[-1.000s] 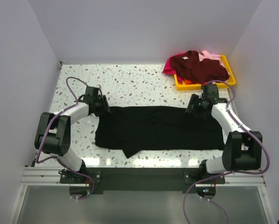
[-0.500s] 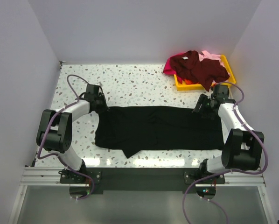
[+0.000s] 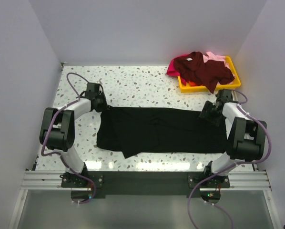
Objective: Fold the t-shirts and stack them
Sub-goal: Fold the tshirt
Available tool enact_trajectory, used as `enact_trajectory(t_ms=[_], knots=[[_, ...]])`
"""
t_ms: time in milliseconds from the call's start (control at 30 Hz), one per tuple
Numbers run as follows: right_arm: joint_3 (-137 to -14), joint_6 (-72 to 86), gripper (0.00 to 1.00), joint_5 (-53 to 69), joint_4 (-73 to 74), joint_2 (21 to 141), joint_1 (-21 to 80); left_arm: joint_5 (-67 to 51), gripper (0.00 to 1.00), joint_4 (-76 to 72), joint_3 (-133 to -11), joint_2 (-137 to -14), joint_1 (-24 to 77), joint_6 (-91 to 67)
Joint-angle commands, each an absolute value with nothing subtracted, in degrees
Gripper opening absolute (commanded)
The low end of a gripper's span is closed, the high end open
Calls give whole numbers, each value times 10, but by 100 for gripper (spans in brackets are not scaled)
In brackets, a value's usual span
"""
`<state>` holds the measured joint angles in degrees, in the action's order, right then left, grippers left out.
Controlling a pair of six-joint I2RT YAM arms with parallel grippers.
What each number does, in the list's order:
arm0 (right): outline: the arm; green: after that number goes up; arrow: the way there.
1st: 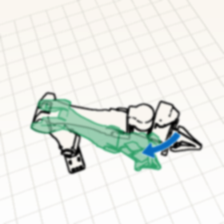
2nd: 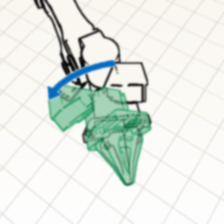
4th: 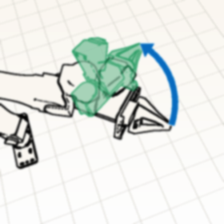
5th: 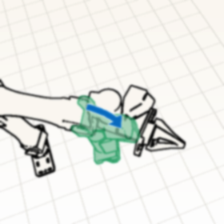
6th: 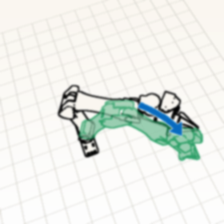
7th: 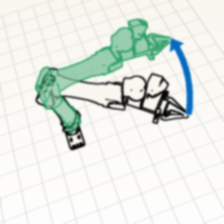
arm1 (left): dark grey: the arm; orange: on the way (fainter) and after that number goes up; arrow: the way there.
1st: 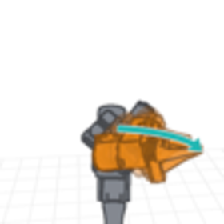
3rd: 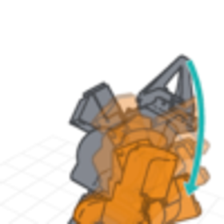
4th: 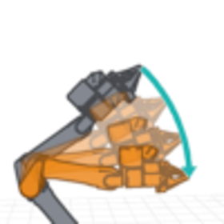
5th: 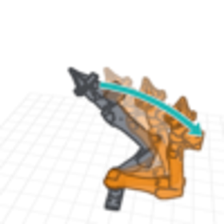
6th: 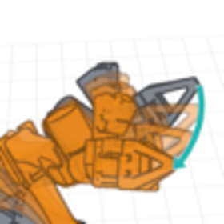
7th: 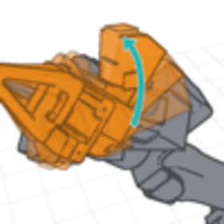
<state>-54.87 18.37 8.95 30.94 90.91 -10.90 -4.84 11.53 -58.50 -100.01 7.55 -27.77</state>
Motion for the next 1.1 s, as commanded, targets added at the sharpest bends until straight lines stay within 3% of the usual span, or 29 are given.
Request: enact_trajectory(t_ms=[0, 433, 667, 767, 800, 867, 900, 1000, 1067], knots=[[-566, 185, 64, 82, 286, 931, -120, -40, 0, 94, -614, -1011, 62, -259], [-604, 185, 64, 41, 281, 1019, -151, -47, 0, 94, -657, -1061, 41, -237], [-618, 174, 65, 44, 298, 1001, -152, -60, 0, 90, -673, -1074, 41, -237], [-628, 167, 66, 41, 315, 972, -152, -51, 11, 100, -695, -1076, 41, -236], [-630, 164, 66, 40, 325, 962, -151, -48, 24, 105, -711, -1077, 41, -236], [-641, 163, 68, 43, 332, 933, -151, -47, 37, 119, -727, -1077, 42, -236], [-643, 161, 68, 48, 343, 925, -151, -43, 51, 122, -739, -1076, 42, -238], [-652, 155, 74, 57, 359, 891, -150, -26, 71, 136, -748, -1062, 47, -241], [-651, 151, 75, 58, 364, 882, -148, -12, 77, 151, -746, -1050, 53, -245]])
